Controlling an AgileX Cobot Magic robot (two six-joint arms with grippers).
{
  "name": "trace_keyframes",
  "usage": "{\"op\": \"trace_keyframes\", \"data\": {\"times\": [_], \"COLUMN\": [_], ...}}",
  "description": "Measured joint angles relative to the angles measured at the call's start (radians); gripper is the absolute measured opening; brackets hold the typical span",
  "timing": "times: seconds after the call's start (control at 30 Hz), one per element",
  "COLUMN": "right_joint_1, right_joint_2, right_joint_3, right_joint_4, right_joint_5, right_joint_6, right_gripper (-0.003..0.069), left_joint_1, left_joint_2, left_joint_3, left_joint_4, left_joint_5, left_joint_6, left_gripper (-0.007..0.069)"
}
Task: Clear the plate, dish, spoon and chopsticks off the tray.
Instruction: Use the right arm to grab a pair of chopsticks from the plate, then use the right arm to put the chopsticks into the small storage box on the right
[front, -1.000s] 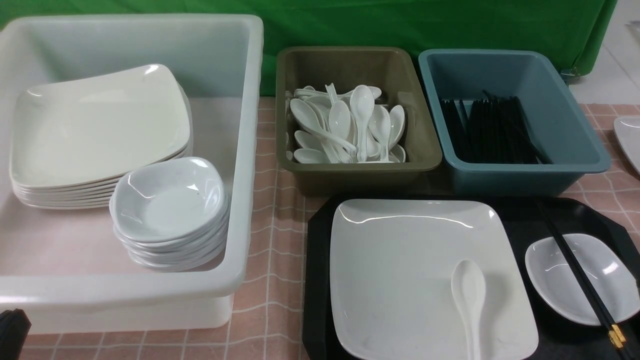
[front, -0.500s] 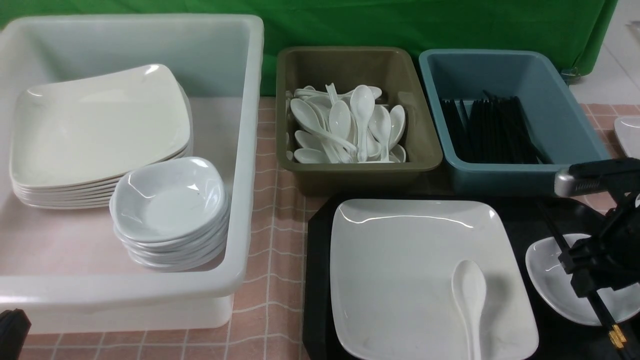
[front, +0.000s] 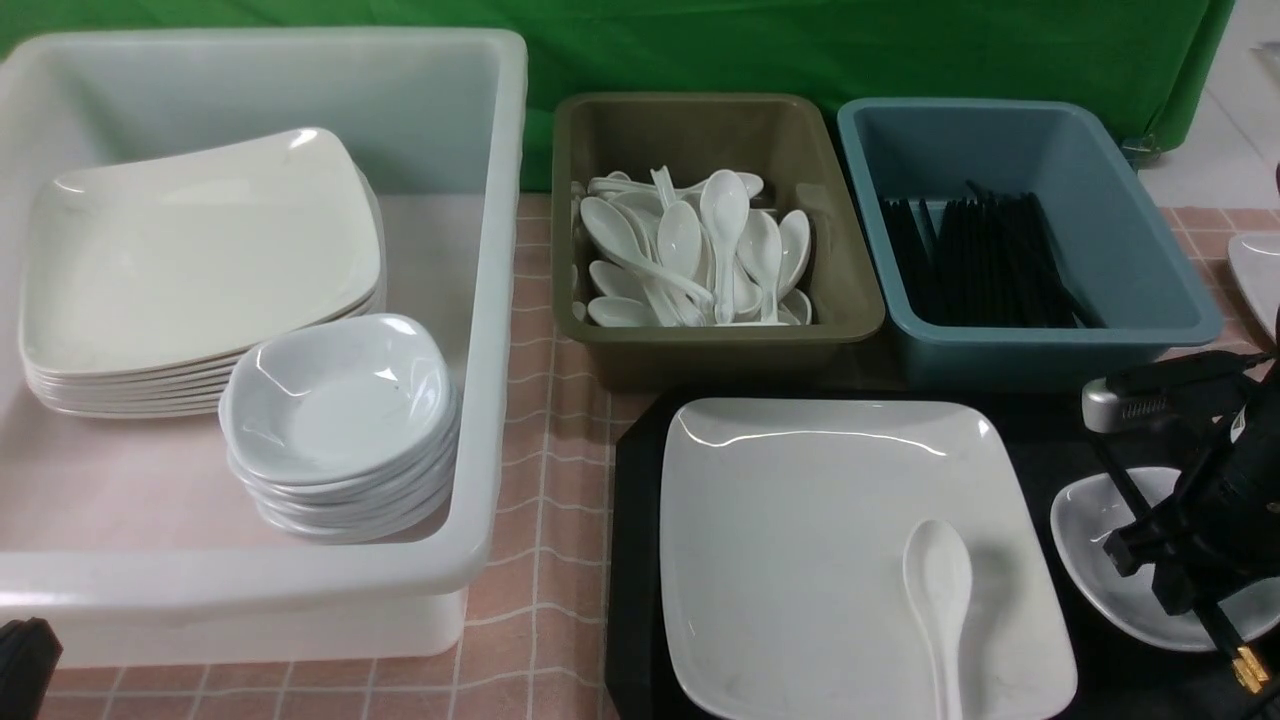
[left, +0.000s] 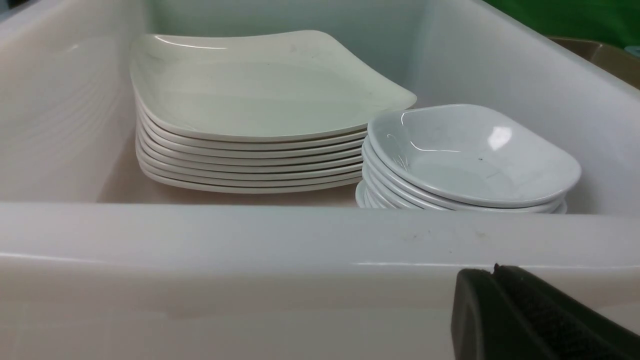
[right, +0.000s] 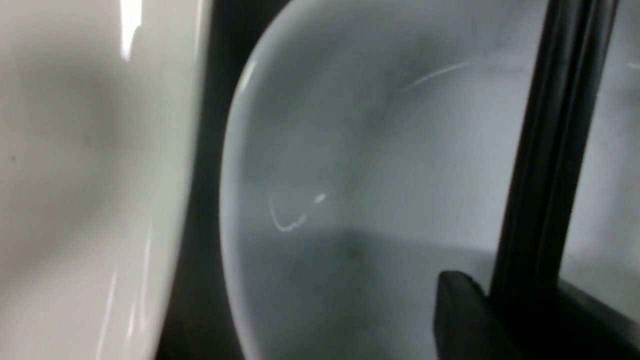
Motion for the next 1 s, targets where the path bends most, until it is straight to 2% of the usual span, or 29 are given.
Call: {"op": "trace_keyframes", "data": {"times": [0.33, 0.7, 0.83, 1.0], "right_joint_1": [0.000, 0.001, 0.001, 0.001], "right_joint_2": [-0.040, -0.282, -0.356, -0.367], "right_joint_3": [-0.001, -0.008, -0.055, -0.196], "right_joint_4": [0.003, 0.081, 0.113, 0.126], "right_joint_5": [0.099, 0.233, 0.196, 0.030], "right_joint_6": [0.000, 0.001, 0.004, 0.028], "right_gripper": [0.0166, 0.0166, 0.0166, 0.0166], "left_joint_1": [0.000, 0.000, 0.000, 0.000], "left_joint_2": [0.000, 0.000, 0.000, 0.000], "left_joint_3": [0.000, 0.000, 0.000, 0.000], "left_joint_4": [0.000, 0.000, 0.000, 0.000], "left_joint_5": [0.000, 0.000, 0.000, 0.000], "left_joint_6": [0.000, -0.001, -0.001, -0.001], "left_gripper": [0.0005, 0.0005, 0.0005, 0.0005]}}
